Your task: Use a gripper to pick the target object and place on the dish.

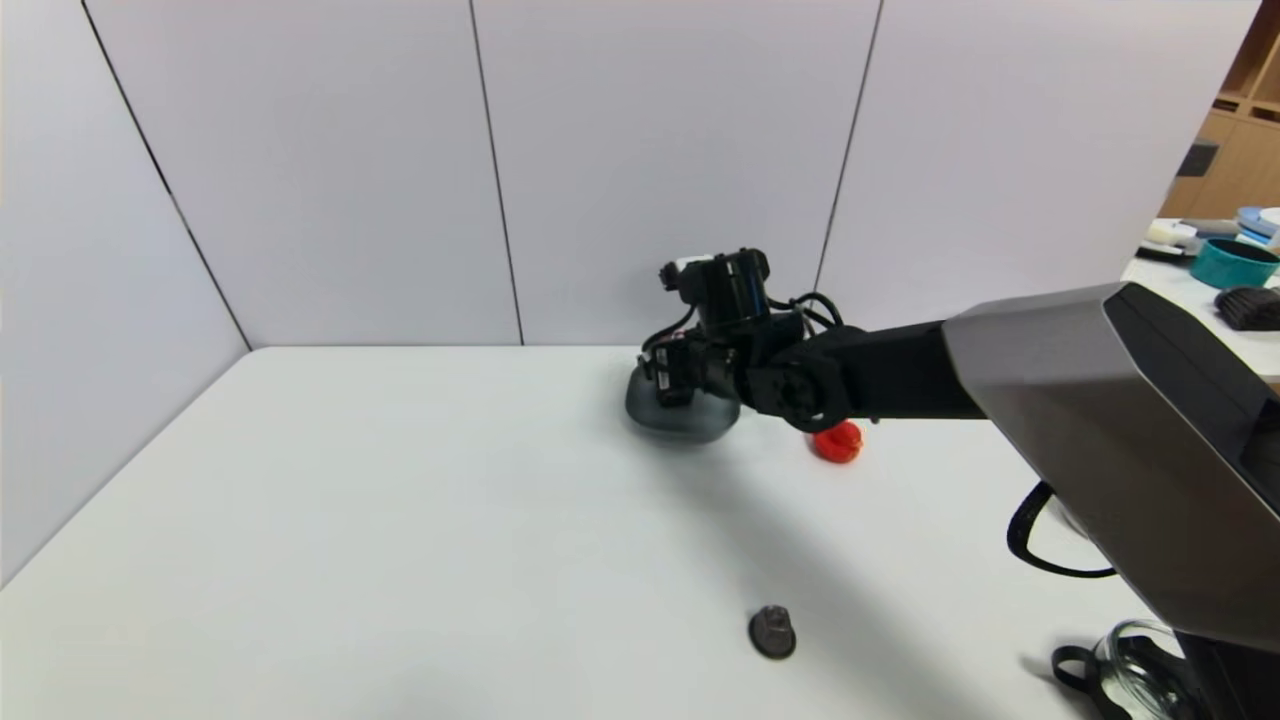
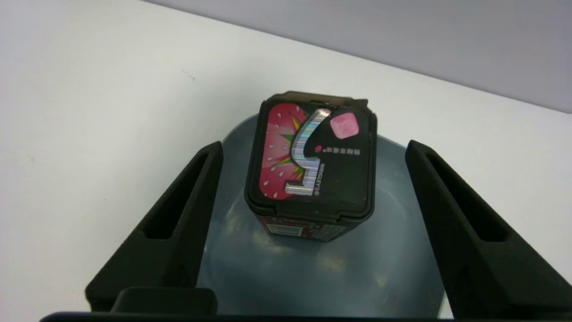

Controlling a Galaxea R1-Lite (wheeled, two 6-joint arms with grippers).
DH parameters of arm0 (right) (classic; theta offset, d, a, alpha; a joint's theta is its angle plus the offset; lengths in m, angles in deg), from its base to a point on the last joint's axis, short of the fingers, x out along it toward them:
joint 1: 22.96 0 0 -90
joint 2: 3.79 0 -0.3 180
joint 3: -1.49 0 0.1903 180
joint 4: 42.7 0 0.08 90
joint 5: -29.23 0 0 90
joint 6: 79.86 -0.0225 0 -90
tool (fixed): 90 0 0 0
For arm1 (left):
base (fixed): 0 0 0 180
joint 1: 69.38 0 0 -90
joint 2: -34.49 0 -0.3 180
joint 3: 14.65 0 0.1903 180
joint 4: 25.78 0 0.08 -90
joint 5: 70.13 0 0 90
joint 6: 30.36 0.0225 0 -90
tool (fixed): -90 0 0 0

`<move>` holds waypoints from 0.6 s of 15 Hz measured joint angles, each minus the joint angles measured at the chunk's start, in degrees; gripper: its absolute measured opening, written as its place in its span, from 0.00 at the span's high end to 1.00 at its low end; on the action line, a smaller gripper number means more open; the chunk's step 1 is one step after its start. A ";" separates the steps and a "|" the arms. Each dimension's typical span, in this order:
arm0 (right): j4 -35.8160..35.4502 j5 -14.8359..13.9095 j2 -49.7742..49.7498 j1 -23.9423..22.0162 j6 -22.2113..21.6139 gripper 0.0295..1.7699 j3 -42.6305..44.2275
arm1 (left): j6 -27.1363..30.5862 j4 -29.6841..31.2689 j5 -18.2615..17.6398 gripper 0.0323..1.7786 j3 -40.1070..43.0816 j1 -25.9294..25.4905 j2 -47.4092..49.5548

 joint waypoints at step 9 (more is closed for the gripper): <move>4.52 0.26 -16.63 -1.05 10.44 0.08 0.85 | 0.00 0.02 0.02 0.05 0.00 0.00 0.00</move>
